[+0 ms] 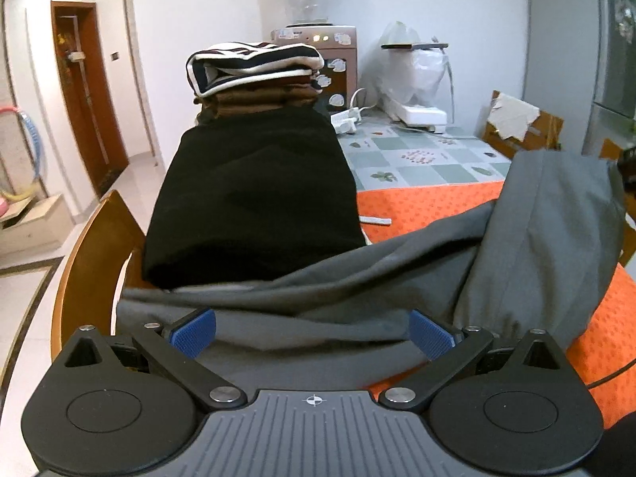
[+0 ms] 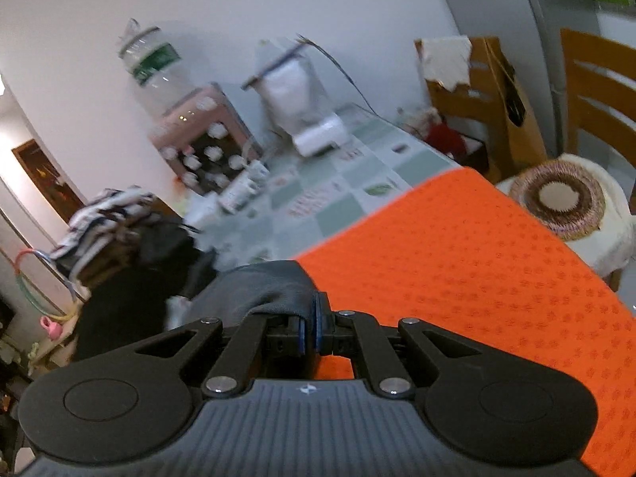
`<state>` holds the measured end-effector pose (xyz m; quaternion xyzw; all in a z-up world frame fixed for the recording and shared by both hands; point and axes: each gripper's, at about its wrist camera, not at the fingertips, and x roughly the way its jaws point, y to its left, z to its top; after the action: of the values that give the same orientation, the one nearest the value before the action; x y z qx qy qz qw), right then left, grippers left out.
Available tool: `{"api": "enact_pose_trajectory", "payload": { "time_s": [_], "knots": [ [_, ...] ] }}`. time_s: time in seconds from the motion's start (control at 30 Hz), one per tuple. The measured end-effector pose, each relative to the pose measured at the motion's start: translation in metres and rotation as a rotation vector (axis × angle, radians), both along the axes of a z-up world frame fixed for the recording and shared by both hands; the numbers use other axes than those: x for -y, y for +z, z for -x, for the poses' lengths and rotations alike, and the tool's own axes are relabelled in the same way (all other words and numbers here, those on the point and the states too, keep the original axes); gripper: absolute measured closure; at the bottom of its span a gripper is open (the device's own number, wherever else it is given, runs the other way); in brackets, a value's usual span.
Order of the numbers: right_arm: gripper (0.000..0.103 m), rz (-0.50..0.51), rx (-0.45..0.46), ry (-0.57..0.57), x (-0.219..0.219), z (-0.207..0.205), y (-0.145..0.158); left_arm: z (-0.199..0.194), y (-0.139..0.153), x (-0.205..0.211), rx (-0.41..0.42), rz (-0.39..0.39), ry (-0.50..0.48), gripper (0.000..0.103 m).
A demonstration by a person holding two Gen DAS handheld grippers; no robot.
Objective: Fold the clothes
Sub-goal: 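Grasp the grey garment with the right tool and lift it onto the table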
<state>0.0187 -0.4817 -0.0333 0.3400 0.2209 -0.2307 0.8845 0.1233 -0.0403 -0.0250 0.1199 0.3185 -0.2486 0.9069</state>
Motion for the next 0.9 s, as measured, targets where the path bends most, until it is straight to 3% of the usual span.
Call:
{"api": "enact_pose_trajectory", "payload": {
  "time_s": [0.17,0.3,0.43,0.73,0.83,0.9],
  "knots": [
    [0.097,-0.014,-0.057,0.025,0.039,0.002,-0.039,0.019,-0.008,0.022,-0.011,0.002,0.069,0.000],
    [0.094,-0.022,-0.163,0.087,0.061,-0.011,-0.068,0.020,-0.017,0.031,-0.031,0.008,0.121,0.000],
    [0.091,0.036,-0.214,0.113,0.063,-0.002,-0.061,0.016,-0.026,0.037,-0.034,-0.016,0.133,0.000],
    [0.065,0.150,-0.253,0.320,0.012,0.026,-0.028,-0.002,-0.054,0.043,-0.011,-0.091,0.047,0.001],
    [0.052,0.171,-0.261,0.425,-0.019,0.025,-0.027,-0.011,-0.063,0.042,-0.035,-0.090,0.004,0.001],
    [0.035,0.180,-0.263,0.483,-0.041,0.021,-0.029,-0.021,-0.071,0.042,-0.063,-0.097,0.004,0.002]
  ]
}}
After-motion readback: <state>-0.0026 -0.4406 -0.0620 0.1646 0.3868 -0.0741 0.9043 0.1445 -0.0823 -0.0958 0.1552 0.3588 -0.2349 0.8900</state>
